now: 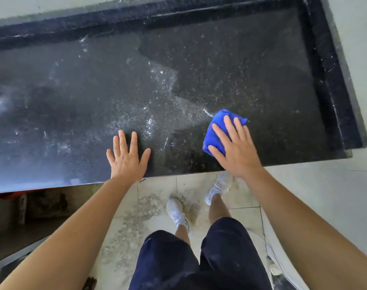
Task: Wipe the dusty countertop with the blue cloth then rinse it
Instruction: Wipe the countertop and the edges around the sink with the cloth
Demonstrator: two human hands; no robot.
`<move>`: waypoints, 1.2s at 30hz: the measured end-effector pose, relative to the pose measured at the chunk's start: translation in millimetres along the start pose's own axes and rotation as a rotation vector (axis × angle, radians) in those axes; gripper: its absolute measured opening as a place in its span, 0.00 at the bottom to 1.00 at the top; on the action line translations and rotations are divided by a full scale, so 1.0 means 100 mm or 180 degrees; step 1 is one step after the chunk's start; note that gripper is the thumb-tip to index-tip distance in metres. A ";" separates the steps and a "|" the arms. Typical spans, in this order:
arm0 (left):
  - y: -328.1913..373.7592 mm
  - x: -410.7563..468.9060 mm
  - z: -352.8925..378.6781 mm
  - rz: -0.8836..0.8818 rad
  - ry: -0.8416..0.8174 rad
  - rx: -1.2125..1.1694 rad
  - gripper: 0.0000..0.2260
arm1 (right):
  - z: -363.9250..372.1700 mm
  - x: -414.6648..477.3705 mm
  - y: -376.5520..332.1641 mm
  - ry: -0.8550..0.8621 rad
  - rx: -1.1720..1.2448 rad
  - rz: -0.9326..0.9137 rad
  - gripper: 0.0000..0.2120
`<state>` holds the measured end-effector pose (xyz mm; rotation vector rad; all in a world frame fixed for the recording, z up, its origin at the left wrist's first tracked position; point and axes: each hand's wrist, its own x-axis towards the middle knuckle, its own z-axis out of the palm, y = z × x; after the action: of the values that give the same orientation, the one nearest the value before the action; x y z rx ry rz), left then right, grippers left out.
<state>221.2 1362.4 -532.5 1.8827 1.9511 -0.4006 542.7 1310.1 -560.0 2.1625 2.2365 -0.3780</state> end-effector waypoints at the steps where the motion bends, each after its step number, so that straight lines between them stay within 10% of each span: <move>1: 0.05 0.05 0.04 -0.0031 -0.0043 -0.0059 0.32 | -0.06 0.00 0.27 -0.0068 -0.0064 0.0241 0.32; 8: 0.12 0.11 0.23 -0.0115 0.0065 -0.0131 0.33 | -0.22 0.59 0.46 -0.0388 -0.0087 0.0709 0.35; 19: -0.01 0.14 0.05 -0.0007 0.0385 -0.0562 0.27 | -0.23 1.13 -0.82 -0.0780 -0.0219 -0.1363 0.31; 27: -0.38 1.06 -0.54 0.0035 0.0535 -0.0275 0.35 | -0.51 1.25 0.47 -0.0743 -0.0101 0.0445 0.30; 36: -0.55 1.48 -0.49 -0.0026 0.0151 -0.0019 0.36 | -0.36 2.32 -0.53 -0.0323 0.0021 0.0379 0.30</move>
<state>160.5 1512.8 -562.5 1.8975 1.9891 -0.3553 485.5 1543.5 -555.9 2.2123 2.0462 -0.4807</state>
